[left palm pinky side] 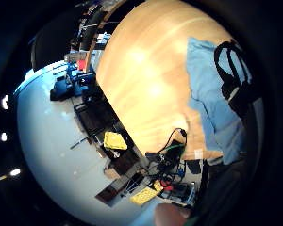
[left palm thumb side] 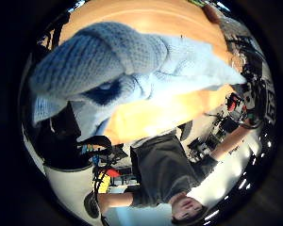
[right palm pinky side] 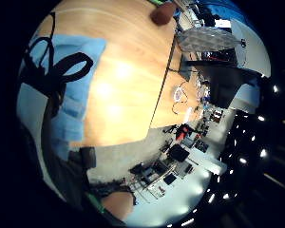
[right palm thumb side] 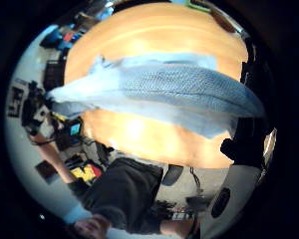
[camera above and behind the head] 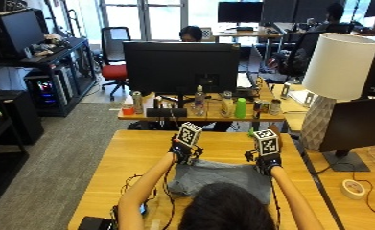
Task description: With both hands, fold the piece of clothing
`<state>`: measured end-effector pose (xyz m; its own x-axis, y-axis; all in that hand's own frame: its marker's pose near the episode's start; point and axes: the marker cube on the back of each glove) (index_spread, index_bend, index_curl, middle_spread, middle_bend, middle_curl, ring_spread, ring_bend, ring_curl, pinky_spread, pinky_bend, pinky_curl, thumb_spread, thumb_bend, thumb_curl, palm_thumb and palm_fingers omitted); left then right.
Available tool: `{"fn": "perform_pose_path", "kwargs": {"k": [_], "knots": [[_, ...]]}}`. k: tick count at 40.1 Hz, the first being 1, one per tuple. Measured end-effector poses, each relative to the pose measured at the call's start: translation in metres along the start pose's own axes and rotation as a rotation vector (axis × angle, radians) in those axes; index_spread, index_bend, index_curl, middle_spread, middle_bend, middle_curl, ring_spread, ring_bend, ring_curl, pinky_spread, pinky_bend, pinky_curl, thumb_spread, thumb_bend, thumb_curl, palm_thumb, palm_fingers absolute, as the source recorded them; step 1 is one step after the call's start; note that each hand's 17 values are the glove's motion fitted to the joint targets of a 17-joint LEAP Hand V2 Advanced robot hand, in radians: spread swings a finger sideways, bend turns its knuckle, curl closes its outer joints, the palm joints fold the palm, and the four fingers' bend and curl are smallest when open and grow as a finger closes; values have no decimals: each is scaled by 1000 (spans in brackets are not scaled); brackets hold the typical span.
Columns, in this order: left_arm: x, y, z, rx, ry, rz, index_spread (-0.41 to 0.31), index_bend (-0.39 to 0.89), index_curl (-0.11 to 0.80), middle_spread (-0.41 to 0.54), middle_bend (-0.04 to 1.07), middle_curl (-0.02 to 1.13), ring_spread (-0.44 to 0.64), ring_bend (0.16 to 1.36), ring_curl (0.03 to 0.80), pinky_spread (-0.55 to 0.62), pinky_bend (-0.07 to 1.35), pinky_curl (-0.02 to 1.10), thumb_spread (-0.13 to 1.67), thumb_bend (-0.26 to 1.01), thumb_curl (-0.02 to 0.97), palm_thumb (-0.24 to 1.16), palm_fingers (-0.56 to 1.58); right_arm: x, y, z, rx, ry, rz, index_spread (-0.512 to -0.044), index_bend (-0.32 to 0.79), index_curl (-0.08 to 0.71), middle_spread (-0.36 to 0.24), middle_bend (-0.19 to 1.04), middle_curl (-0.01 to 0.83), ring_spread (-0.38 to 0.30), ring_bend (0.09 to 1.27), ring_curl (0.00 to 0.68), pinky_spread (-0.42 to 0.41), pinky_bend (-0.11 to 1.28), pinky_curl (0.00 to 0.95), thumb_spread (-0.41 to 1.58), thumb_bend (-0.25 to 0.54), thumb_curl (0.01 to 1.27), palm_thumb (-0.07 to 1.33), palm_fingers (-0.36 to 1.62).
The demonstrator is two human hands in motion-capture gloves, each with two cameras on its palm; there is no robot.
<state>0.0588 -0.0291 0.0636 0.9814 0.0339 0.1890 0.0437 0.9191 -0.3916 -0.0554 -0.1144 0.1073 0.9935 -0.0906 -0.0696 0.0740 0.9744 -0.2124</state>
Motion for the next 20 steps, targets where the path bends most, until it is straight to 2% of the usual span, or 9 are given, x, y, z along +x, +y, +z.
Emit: {"fn": "perform_pose_path", "kwargs": {"k": [2,5,7,12,15,20], "knots": [[1,11,-2,-31,8,-52,-287,165,482,-316,275,549,-336,376,434,-359,270,405,900,-17,749,854,1167,2,-12,3,7,-15,27,-253,139,377,-183,355,554,-219,603,485,-292,567,426,676,-18,734,1078,1208],[0,-9,1,6,23,-106,-287,165,482,-315,275,551,-335,373,433,-359,270,406,903,-17,751,854,1166,-6,1,-6,34,-17,93,-253,140,380,-183,356,555,-221,600,484,-292,568,426,682,-15,740,1081,1205],[1,-27,4,73,36,-135,-286,163,481,-315,277,552,-335,371,434,-354,266,406,906,-16,751,854,1162,-13,9,-11,73,-1,123,-253,141,382,-183,358,557,-222,598,485,-293,567,426,686,-16,744,1079,1203],[2,-62,6,320,26,-147,-276,133,470,-309,247,546,-330,372,434,-346,281,412,965,-25,735,815,1113,-7,-2,-6,211,96,194,-259,126,380,-187,324,547,-227,590,482,-290,543,418,728,-16,747,1077,1126],[4,-64,5,400,0,-155,-222,-17,404,-278,183,536,-307,415,448,-317,336,430,1081,-33,693,738,910,2,0,-8,288,143,235,-261,69,355,-184,301,537,-228,561,473,-260,538,416,796,-13,737,1067,1026],[9,-48,0,494,-14,-158,-182,43,359,-232,129,505,-265,447,455,-280,393,447,1196,-40,620,616,792,11,12,-9,291,118,237,-268,52,314,-180,273,522,-227,562,469,-239,538,410,924,-4,713,1071,1013]]}}
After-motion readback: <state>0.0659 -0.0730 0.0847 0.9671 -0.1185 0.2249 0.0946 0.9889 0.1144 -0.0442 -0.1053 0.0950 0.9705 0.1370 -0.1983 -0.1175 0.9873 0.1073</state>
